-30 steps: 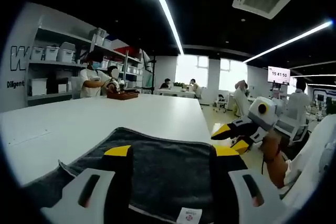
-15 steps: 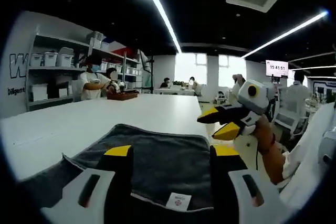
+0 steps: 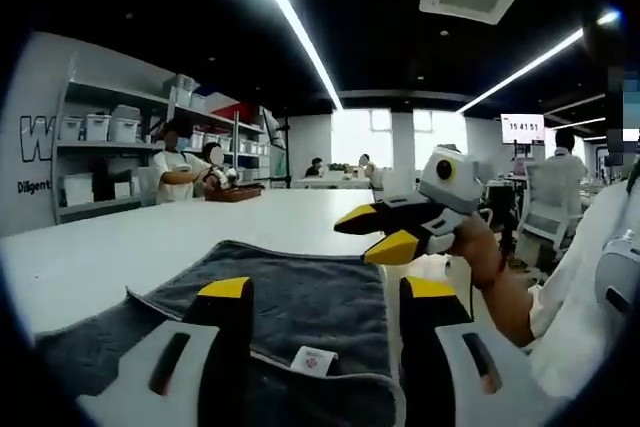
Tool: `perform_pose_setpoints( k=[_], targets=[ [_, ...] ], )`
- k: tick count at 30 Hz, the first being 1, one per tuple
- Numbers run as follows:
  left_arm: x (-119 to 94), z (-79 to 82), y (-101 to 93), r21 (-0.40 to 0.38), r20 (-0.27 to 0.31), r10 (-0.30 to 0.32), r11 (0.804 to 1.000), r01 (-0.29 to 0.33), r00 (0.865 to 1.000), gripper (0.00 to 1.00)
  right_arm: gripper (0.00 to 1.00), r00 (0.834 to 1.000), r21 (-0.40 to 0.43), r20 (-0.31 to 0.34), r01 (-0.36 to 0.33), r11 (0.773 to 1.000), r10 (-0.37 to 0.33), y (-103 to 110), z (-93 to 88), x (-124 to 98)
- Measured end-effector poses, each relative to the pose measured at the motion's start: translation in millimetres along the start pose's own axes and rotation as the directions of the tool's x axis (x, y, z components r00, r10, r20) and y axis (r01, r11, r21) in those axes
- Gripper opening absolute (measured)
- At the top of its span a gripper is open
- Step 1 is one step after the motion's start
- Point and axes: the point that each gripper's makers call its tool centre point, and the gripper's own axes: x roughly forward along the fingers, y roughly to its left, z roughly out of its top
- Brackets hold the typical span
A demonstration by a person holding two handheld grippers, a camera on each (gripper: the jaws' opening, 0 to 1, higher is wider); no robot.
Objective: Open the folded towel by lifting each exposed corner and separating the folded layers until the towel lies flat within the target outline without major curled edges
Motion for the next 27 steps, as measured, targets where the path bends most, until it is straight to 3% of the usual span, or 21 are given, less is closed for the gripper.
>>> perform_pose_setpoints(
  k=[13, 15, 22, 27],
  targets=[
    [-36.3, -8.1, -2.1, 0.009, 0.02, 0.065, 0.998, -0.065, 0.998, 0.57, 0.24, 0.999, -0.019, -0.029, 0.02, 1.0, -0.021, -5.9, -7.5, -0.2],
    [-38.9, -14.3, -4.7, 0.01, 0.0, 0.056, 0.998, -0.056, 0.998, 0.57, 0.24, 0.999, -0.009, -0.033, 0.018, 1.0, -0.018, -7.5, -9.7, 0.3],
    [-43.1, -13.1, -2.0, 0.028, -0.001, 0.078, 0.997, -0.078, 0.997, 0.57, 0.24, 0.999, -0.008, -0.034, 0.03, 1.0, -0.03, -10.1, -9.7, -0.8],
    [-46.7, -27.3, -5.7, 0.029, -0.04, 0.102, 0.995, -0.1, 0.994, 0.55, 0.25, 0.998, -0.006, -0.051, 0.03, 1.0, -0.03, -11.7, -15.2, 0.8]
  ],
)
